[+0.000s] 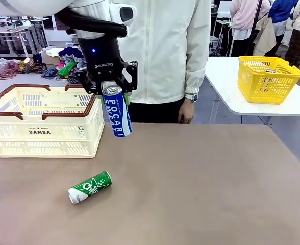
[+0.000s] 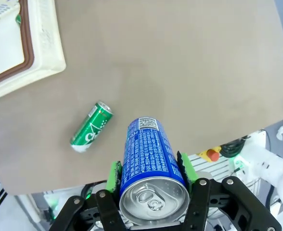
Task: Place the drinks into the Shopping basket.
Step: Pick up one drink and place it into the Shopping basket.
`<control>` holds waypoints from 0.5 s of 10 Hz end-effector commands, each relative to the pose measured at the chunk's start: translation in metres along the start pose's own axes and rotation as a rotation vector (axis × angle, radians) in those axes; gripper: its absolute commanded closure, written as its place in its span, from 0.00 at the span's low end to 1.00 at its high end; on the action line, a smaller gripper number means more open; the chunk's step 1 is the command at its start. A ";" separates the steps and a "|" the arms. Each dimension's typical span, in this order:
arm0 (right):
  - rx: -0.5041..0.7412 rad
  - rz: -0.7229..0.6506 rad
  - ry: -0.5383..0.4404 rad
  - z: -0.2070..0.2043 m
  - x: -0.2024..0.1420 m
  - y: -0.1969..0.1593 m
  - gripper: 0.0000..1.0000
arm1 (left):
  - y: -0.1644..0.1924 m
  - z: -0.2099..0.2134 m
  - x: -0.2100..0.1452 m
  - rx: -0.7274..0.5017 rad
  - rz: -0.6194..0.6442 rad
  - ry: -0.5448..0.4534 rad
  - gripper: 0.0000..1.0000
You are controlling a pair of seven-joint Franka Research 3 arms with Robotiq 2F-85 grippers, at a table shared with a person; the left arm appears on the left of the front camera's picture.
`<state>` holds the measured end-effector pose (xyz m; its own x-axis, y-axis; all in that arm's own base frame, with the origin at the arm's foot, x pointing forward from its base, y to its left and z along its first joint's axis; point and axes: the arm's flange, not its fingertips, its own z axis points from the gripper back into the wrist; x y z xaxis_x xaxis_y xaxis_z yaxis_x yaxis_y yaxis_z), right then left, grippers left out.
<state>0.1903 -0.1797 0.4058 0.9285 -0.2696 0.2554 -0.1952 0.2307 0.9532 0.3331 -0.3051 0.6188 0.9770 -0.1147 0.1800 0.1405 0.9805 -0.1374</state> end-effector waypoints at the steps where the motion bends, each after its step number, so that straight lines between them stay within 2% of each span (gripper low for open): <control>1: 0.011 -0.004 -0.012 0.000 0.003 0.006 0.00 | 0.019 0.012 0.017 0.031 0.082 -0.122 1.00; 2: 0.011 -0.004 -0.012 0.000 0.003 0.006 0.00 | 0.057 0.029 0.047 0.057 0.130 -0.200 1.00; 3: 0.011 -0.004 -0.012 0.000 0.003 0.006 0.00 | 0.096 0.040 0.075 0.018 0.166 -0.250 1.00; 4: 0.011 -0.004 -0.012 0.000 0.003 0.006 0.00 | 0.139 0.047 0.101 -0.034 0.179 -0.237 1.00; 5: 0.011 -0.004 -0.012 0.000 0.003 0.006 0.00 | 0.188 0.051 0.128 -0.049 0.211 -0.274 1.00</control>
<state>0.1901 -0.1799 0.4058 0.9283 -0.2703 0.2554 -0.1951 0.2308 0.9533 0.4508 -0.1456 0.6639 0.9092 0.1504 0.3883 -0.0773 0.9772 -0.1975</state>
